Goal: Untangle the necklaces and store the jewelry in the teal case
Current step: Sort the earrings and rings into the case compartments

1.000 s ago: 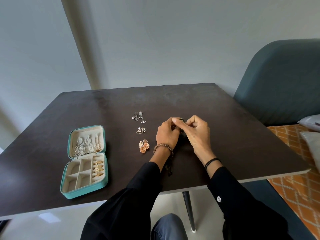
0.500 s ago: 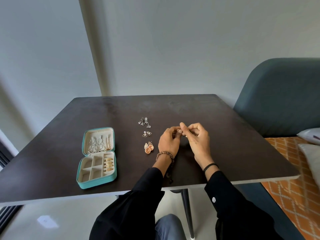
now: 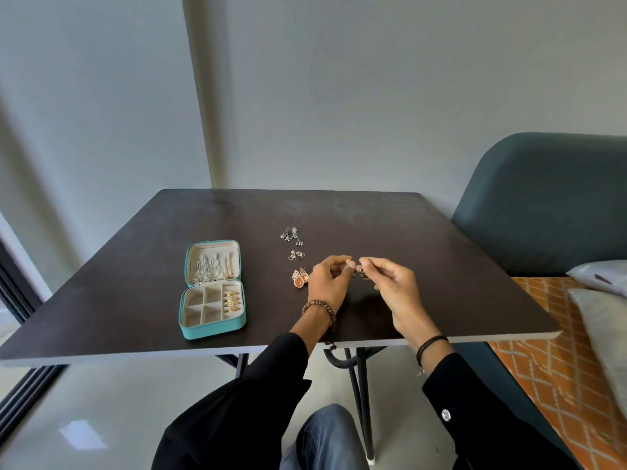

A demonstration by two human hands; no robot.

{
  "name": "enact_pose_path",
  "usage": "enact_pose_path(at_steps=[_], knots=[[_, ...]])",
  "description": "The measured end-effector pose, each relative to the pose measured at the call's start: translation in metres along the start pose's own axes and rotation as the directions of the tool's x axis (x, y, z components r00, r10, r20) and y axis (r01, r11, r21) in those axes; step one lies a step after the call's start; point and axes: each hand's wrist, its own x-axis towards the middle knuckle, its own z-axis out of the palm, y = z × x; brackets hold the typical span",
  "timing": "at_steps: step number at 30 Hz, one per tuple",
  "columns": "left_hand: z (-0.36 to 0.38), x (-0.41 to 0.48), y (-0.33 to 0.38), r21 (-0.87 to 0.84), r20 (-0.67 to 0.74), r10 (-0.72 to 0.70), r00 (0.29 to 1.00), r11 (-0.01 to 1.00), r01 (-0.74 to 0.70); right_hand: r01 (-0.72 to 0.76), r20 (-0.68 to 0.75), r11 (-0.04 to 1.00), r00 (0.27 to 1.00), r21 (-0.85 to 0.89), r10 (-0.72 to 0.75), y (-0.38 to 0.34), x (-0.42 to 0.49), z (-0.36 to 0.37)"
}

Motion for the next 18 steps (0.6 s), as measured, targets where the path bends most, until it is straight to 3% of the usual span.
enact_pose_path(at_steps=[6, 12, 18], knots=[[-0.024, -0.017, 0.016, -0.099, -0.006, 0.07, 0.998, 0.993, -0.07, -0.067, 0.042, 0.99, 0.997, 0.121, 0.063, -0.019, -0.012, 0.006], [-0.056, -0.028, 0.029, -0.134, -0.018, 0.069, 0.997, 0.988, -0.071, -0.026, 0.132, 0.991, 0.991, 0.135, 0.008, -0.04, -0.025, 0.027], [-0.101, -0.043, 0.046, -0.346, -0.04, -0.027, 0.999, 0.938, 0.011, -0.078, 0.19, 0.981, 0.981, 0.177, 0.044, -0.06, -0.041, 0.053]])
